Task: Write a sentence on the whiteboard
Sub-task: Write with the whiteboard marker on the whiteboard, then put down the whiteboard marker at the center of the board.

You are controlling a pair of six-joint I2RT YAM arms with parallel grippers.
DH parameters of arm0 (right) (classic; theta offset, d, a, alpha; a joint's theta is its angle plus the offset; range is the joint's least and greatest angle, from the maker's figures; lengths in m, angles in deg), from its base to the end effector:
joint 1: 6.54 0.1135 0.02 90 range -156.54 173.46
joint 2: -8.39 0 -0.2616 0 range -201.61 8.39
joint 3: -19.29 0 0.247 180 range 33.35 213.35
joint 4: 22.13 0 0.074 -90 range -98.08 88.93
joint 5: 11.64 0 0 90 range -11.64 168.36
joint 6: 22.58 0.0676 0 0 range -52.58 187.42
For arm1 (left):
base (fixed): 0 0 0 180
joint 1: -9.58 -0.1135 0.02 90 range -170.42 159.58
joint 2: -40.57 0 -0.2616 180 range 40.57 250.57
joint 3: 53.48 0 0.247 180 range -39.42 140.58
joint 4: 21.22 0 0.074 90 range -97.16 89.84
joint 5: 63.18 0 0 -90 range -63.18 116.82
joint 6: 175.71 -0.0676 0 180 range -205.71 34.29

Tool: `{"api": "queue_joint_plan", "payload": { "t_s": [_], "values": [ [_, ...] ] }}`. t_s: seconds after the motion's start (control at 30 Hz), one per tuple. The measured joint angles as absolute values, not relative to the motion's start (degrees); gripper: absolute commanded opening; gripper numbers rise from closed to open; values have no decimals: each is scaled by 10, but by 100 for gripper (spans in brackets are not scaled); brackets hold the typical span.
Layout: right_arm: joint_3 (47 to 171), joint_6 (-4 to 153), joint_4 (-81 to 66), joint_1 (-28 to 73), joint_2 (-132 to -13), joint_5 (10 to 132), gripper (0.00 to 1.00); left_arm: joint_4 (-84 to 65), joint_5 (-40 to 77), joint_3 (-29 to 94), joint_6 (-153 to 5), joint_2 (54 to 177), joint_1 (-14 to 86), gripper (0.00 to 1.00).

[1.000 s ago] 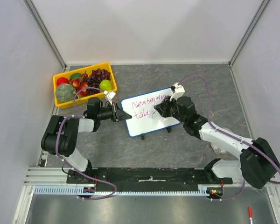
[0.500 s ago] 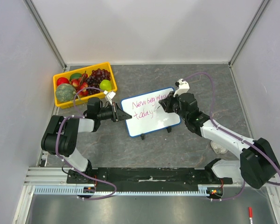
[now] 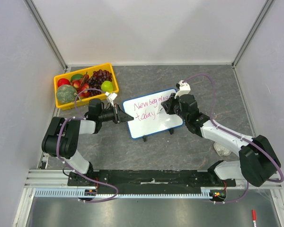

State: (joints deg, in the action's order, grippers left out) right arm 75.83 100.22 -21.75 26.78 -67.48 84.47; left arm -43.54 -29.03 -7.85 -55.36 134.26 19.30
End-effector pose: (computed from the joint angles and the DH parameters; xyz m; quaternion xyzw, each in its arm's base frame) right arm 0.2732 0.1710 0.2378 0.0270 0.8167 0.2771 0.5055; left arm 0.2890 -0.1063 0.1422 0.1111 0.7807 -0.5336 0.3056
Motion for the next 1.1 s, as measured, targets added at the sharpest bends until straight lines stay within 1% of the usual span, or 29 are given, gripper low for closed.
{"api": "queue_joint_plan", "payload": {
  "t_s": [0.33, 0.47, 0.57, 0.7, 0.87, 0.97, 1.0, 1.1],
  "values": [
    [758, 1002, -209, 268, -668, 845, 0, -436, -290, -78, -554, 1343, 193, 2],
    [758, 1003, -189, 266, -629, 844, 0, -436, -291, -78, -554, 1342, 193, 2],
    [758, 1008, -184, 262, -593, 836, 0, -435, -290, -78, -554, 1340, 193, 5],
    [757, 1022, -178, 245, -562, 811, 0, -432, -290, -79, -557, 1336, 193, 14],
    [740, 1039, -161, 231, -550, 773, 0, -428, -286, -79, -559, 1328, 194, 30],
    [732, 1045, -137, 228, -542, 756, 0, -422, -263, -83, -567, 1319, 195, 43],
    [730, 1048, -127, 228, -536, 752, 0, -420, -257, -86, -569, 1315, 195, 49],
    [717, 1056, -102, 227, -503, 740, 0, -412, -237, -100, -571, 1290, 195, 59]
  ]
}}
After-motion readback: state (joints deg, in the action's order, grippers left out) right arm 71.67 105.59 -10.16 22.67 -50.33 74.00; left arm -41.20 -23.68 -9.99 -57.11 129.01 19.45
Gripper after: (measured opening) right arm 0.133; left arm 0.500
